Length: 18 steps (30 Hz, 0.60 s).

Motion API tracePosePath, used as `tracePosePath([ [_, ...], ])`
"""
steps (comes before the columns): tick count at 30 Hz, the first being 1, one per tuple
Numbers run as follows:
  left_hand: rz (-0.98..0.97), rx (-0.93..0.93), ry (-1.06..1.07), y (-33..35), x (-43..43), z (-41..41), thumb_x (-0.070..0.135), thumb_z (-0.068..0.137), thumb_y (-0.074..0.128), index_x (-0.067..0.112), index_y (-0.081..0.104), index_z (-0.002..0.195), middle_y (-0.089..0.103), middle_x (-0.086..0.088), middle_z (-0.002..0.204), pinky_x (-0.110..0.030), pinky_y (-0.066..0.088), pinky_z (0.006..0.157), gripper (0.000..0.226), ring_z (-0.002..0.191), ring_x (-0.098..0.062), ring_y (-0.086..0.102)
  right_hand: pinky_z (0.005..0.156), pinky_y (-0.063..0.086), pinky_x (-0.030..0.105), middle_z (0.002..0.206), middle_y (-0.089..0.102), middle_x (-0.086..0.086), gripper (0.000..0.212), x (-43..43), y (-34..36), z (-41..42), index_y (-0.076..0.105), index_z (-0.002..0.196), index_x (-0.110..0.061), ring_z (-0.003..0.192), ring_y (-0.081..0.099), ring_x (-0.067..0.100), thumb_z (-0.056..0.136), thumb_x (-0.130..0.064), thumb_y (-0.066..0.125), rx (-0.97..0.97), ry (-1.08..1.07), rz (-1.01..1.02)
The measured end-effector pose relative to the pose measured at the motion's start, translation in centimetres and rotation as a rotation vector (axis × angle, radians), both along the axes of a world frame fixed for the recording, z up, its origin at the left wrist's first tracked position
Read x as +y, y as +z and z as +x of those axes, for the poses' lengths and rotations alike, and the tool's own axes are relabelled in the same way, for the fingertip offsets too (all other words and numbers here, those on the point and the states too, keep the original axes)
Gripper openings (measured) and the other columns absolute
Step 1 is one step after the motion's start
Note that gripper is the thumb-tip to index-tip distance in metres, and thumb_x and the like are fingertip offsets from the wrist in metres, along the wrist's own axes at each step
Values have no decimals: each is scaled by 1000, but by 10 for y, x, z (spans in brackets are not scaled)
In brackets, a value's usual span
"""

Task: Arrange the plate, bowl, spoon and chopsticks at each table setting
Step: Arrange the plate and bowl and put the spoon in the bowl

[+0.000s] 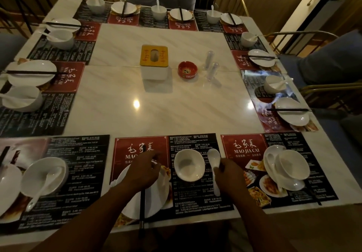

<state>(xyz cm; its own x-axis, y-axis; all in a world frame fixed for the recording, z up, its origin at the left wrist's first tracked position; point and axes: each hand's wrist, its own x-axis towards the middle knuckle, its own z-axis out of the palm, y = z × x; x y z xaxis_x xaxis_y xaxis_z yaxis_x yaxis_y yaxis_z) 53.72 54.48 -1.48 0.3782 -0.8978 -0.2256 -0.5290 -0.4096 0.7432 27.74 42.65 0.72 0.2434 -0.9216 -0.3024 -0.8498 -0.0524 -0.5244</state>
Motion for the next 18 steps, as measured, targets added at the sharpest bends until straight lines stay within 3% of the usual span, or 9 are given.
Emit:
tracePosePath([
  [2,-11,5,0,-1,1,-1,14,91,66,20,61,129,66,3,117,-10,44,70,38,88,-4,62,69,50,22,83,62,-13,16,-2,9,17,66,102,-24,75,59,0,88,-17,70,-17,51,58],
  [4,-22,12,-3,-1,2,-2,14,91,66,20,61,129,66,3,118,-11,45,72,39,89,-3,62,66,42,19,95,65,-6,33,-2,10,35,66,114,-20,84,61,6,83,-20,76,20,70,91],
  [6,-32,11,-6,-1,3,-1,14,91,66,20,61,129,65,4,118,-10,44,71,39,87,0,62,63,40,17,101,61,-3,36,1,8,48,65,110,-17,89,58,10,78,-22,80,65,67,105],
  [9,-39,5,-2,-2,7,5,16,92,65,23,59,131,64,7,118,-7,42,67,40,84,7,58,52,35,10,105,67,2,30,2,1,61,68,104,-11,77,56,5,78,-19,79,126,104,110],
  [12,-42,16,12,-3,11,11,16,92,66,27,58,133,64,10,118,-7,42,69,43,86,9,57,60,43,13,107,69,4,31,3,-1,69,71,109,-7,86,65,13,81,-20,77,202,163,109],
  [16,-74,31,46,-4,18,18,17,92,66,32,58,130,61,21,107,-13,48,73,41,91,6,58,47,30,10,100,70,6,19,2,-5,75,72,97,-5,70,53,8,85,-20,70,269,229,74],
  [18,-86,28,41,-5,22,21,18,93,66,33,59,129,57,28,102,-11,48,70,40,90,6,60,45,28,11,100,69,5,21,2,-7,77,69,100,-5,69,49,7,87,-22,69,287,235,61],
])
